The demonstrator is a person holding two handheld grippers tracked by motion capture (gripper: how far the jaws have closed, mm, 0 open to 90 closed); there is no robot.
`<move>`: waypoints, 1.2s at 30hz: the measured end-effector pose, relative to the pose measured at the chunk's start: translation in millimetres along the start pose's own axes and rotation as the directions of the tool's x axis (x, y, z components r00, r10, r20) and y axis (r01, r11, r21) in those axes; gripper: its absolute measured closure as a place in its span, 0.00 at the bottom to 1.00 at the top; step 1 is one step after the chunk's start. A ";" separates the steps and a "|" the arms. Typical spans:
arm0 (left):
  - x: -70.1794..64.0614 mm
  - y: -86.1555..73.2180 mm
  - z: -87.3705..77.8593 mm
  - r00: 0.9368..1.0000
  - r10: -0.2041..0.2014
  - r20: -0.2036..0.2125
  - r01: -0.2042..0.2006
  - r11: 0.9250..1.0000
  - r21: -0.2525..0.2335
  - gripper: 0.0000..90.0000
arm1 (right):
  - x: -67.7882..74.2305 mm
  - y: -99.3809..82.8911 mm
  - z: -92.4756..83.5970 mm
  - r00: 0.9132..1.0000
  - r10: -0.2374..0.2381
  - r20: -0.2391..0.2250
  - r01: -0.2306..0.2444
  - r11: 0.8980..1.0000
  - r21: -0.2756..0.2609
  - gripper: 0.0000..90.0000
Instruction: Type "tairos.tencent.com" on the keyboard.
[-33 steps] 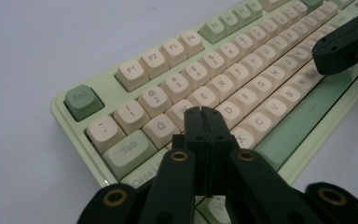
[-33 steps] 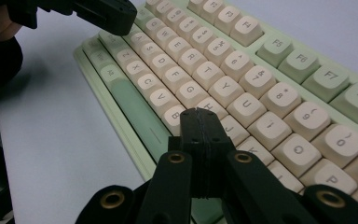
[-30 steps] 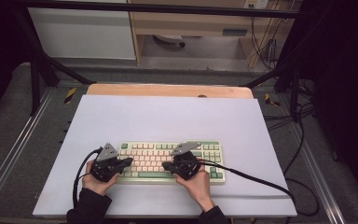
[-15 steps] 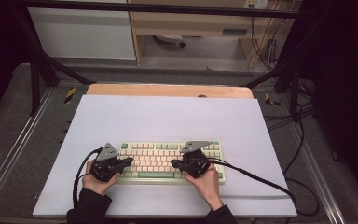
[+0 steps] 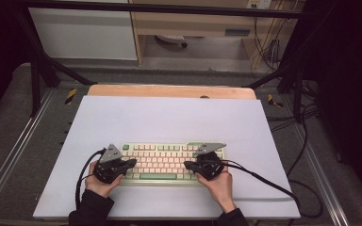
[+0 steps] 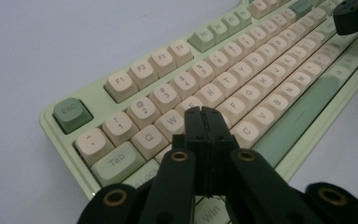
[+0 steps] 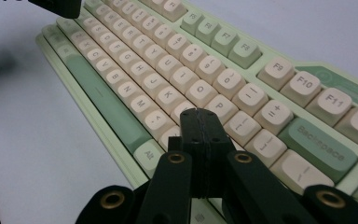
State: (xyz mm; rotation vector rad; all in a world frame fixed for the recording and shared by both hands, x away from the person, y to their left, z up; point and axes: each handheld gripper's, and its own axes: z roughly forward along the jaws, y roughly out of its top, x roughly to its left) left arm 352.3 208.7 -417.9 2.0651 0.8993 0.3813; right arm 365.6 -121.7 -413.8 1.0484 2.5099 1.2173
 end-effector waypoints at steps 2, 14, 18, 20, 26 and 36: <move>-1.6 0.8 1.4 1.000 0.005 0.003 -0.005 1.000 0.003 1.00 | -1.9 -2.0 -2.5 1.000 0.000 -0.001 0.000 1.000 0.001 1.00; -12.7 4.0 12.4 0.999 0.032 0.027 -0.033 0.999 0.025 1.00 | -9.8 -12.1 -13.0 1.000 0.020 0.015 -0.020 1.000 -0.008 1.00; -17.3 5.1 17.5 0.998 0.041 0.038 -0.042 0.999 0.033 1.00 | -11.7 -14.3 -15.2 0.999 0.027 0.019 -0.026 1.000 -0.009 1.00; -19.0 5.1 19.7 0.998 0.045 0.042 -0.047 0.998 0.040 1.00 | -12.7 -15.3 -16.4 0.999 0.027 0.023 -0.027 1.000 -0.011 1.00; -22.9 4.9 23.9 0.997 0.058 0.047 -0.060 0.997 0.051 1.00 | -13.7 -16.9 -17.9 0.999 0.032 0.023 -0.032 0.999 -0.010 1.00; -24.7 4.4 26.2 0.996 0.065 0.054 -0.068 0.996 0.054 1.00 | -14.1 -17.7 -18.2 0.999 0.035 0.023 -0.035 0.999 -0.013 1.00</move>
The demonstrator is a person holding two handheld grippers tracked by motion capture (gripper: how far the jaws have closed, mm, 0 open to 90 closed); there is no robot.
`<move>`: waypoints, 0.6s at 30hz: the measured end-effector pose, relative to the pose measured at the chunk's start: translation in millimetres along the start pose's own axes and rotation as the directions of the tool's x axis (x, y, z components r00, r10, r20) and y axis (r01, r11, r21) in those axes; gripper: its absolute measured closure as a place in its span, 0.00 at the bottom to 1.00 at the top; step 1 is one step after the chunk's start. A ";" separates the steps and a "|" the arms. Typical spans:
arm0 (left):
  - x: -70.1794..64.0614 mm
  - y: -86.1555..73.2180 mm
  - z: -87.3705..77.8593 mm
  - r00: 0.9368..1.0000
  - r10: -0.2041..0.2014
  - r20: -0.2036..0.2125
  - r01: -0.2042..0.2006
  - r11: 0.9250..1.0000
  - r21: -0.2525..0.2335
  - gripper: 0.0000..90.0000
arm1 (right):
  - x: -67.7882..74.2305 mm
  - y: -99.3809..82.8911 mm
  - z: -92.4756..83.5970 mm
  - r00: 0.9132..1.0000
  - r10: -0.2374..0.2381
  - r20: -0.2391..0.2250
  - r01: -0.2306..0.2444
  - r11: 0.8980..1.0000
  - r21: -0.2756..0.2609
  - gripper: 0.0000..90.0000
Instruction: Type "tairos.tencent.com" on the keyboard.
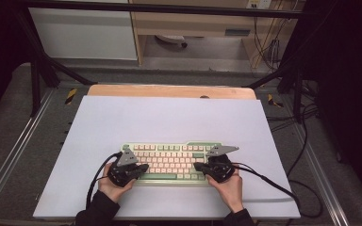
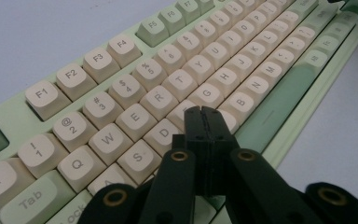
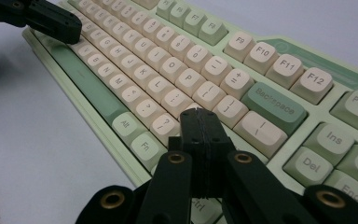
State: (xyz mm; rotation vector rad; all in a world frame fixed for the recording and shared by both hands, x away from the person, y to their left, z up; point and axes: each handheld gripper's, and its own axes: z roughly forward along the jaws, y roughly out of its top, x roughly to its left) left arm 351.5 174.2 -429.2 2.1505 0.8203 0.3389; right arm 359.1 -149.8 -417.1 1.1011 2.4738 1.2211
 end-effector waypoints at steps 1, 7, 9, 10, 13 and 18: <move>-0.1 -0.1 0.3 1.000 0.001 0.000 -0.001 1.000 0.002 1.00 | 0.0 -0.1 0.0 1.000 0.000 0.000 0.000 1.000 0.001 1.00; -0.3 -0.9 2.3 1.000 0.003 0.000 -0.003 1.000 0.007 1.00 | -0.3 -0.3 -0.3 1.000 0.003 0.000 -0.003 1.000 0.001 1.00; -0.4 -1.0 1.9 1.000 0.004 0.000 -0.004 1.000 0.006 1.00 | -0.1 -0.2 -0.4 1.000 0.006 -0.001 -0.006 1.000 0.001 1.00; -0.2 -0.8 1.3 1.000 0.003 0.001 -0.003 1.000 0.006 1.00 | -0.2 -0.2 -0.4 1.000 0.005 -0.001 -0.005 1.000 0.000 1.00; -0.5 0.0 -2.0 1.000 0.005 -0.001 -0.005 1.000 -0.005 1.00 | -0.3 -0.3 -0.4 1.000 0.005 0.000 -0.005 1.000 0.001 1.00; 2.3 -0.9 -6.8 1.000 -0.002 -0.006 0.002 1.000 -0.014 1.00 | -0.8 -0.4 -0.7 1.000 0.003 0.000 -0.003 1.000 -0.001 1.00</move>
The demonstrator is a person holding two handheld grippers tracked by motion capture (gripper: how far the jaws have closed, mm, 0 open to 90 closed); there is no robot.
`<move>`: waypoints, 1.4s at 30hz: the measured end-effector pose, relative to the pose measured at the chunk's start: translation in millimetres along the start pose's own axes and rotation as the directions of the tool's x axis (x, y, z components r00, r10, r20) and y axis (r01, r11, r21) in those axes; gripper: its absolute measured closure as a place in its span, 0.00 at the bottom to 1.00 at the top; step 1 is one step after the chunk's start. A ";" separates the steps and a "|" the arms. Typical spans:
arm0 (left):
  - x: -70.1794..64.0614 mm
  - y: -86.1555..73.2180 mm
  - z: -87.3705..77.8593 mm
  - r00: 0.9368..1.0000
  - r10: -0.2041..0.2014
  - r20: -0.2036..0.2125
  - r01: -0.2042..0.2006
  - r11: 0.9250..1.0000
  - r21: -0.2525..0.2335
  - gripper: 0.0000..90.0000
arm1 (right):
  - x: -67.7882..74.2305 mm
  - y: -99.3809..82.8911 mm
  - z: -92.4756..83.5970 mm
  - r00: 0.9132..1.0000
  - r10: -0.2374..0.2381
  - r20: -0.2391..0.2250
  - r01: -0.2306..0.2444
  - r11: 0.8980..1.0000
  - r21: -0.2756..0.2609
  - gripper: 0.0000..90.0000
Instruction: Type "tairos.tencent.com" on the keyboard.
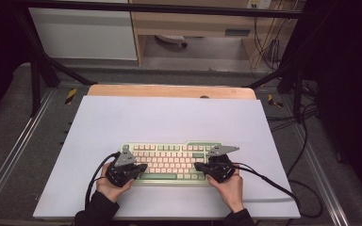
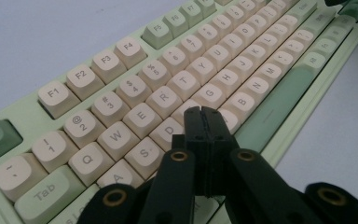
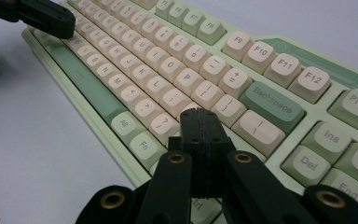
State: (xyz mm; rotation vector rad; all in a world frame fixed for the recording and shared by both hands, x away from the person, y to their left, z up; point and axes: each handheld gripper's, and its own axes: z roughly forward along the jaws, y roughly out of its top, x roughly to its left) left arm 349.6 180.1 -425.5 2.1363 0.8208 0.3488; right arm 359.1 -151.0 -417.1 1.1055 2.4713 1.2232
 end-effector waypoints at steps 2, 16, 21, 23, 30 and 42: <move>1.1 -0.1 -1.9 1.000 -0.003 -0.003 0.003 1.000 -0.004 1.00 | -0.6 -0.2 -0.2 1.000 -0.003 0.002 0.003 1.000 0.000 1.00; 7.4 0.5 -11.2 1.000 -0.015 -0.019 0.015 1.000 -0.021 1.00 | -0.5 -0.4 -0.7 1.000 0.002 -0.001 -0.002 1.000 0.000 1.00; 10.4 3.0 -12.1 0.999 -0.019 -0.031 0.018 1.000 -0.020 1.00 | -0.5 -0.4 -0.7 1.000 0.001 -0.001 -0.001 1.000 0.000 1.00; 12.1 4.3 -12.3 0.999 -0.020 -0.034 0.019 1.000 -0.020 1.00 | -0.6 -0.4 -0.7 1.000 0.002 -0.001 -0.002 1.000 0.000 1.00; 17.6 9.5 -11.0 0.998 -0.026 -0.048 0.025 1.000 -0.018 1.00 | -0.5 -0.5 -1.1 1.000 0.000 -0.002 0.000 1.000 0.001 1.00; 23.5 18.4 -3.7 0.997 -0.034 -0.071 0.033 0.999 -0.013 1.00 | -0.6 -0.4 -0.9 1.000 0.001 -0.002 -0.001 1.000 0.000 1.00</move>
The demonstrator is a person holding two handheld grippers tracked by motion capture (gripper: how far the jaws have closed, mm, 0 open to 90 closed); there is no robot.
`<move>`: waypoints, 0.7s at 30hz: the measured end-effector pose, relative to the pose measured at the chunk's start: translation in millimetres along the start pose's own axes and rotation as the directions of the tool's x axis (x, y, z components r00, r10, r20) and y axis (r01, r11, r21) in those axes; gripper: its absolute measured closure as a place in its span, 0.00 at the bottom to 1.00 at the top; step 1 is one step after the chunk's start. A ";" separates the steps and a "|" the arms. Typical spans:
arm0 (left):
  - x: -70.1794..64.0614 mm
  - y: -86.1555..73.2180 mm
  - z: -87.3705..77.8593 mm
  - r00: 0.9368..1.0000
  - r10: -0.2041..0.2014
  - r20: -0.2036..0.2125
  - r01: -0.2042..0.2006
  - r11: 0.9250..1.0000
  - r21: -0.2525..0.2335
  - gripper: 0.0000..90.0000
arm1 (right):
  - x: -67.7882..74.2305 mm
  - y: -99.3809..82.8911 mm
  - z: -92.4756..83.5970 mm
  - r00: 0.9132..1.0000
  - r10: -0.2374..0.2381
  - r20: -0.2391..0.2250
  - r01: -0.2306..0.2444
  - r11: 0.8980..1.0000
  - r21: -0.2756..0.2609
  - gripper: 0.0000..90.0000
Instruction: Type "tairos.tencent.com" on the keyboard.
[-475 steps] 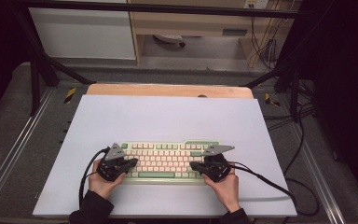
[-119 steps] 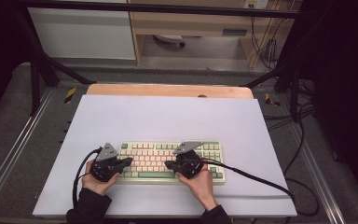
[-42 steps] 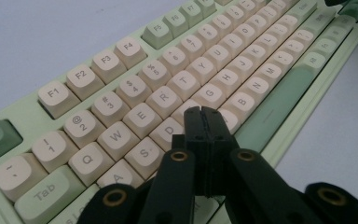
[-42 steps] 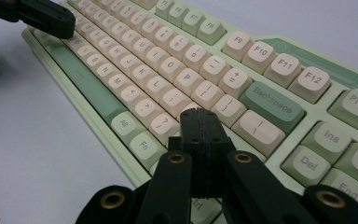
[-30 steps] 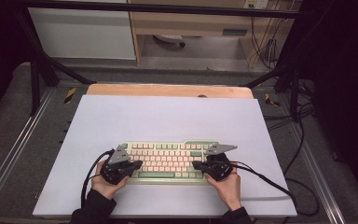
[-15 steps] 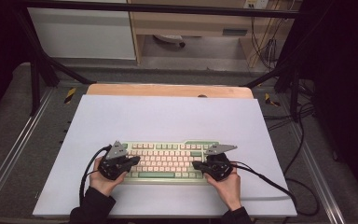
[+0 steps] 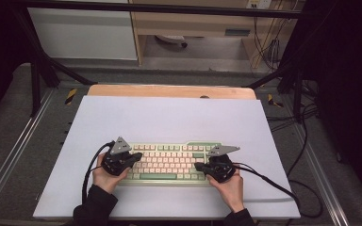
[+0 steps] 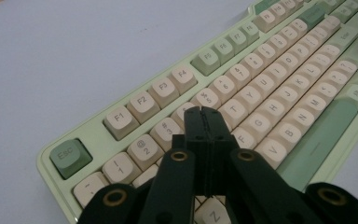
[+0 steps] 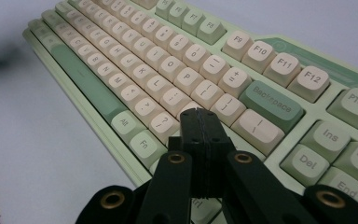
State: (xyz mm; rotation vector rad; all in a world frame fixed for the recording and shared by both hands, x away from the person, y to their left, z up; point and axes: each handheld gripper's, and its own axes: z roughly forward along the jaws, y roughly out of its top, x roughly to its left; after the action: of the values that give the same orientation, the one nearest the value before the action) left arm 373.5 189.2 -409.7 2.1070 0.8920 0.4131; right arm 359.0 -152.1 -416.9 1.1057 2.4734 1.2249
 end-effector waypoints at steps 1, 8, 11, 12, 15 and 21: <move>0.2 0.5 1.1 1.000 0.000 -0.003 0.000 1.000 0.002 1.00 | 0.3 0.0 0.0 1.000 0.003 0.000 -0.003 1.000 -0.001 1.00; 0.2 1.5 10.0 1.000 -0.003 -0.010 0.003 1.000 0.012 1.00 | 0.0 -0.2 0.4 1.000 -0.002 -0.001 0.002 1.000 0.000 1.00; -0.3 0.8 13.7 1.000 -0.004 -0.009 0.004 1.000 0.012 1.00 | 0.2 -0.2 0.0 1.000 -0.001 -0.001 0.001 1.000 0.001 1.00; -0.4 0.3 14.7 1.000 -0.005 -0.007 0.005 1.000 0.012 1.00 | 0.1 -0.3 0.1 1.000 -0.002 -0.001 0.002 1.000 0.001 1.00; -0.7 -1.0 16.7 1.000 -0.004 -0.005 0.004 1.000 0.017 1.00 | 0.2 -0.3 0.4 1.000 -0.002 -0.001 0.002 1.000 -0.001 1.00; -0.8 -3.0 18.9 1.000 -0.003 -0.003 0.003 1.000 0.026 1.00 | 0.1 -0.3 0.4 1.000 -0.003 0.000 0.003 1.000 -0.001 1.00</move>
State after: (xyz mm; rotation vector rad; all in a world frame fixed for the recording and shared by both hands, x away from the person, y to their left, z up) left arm 382.0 179.7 -423.9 2.1290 0.9072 0.4055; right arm 358.9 -151.9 -417.3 1.1013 2.4731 1.2259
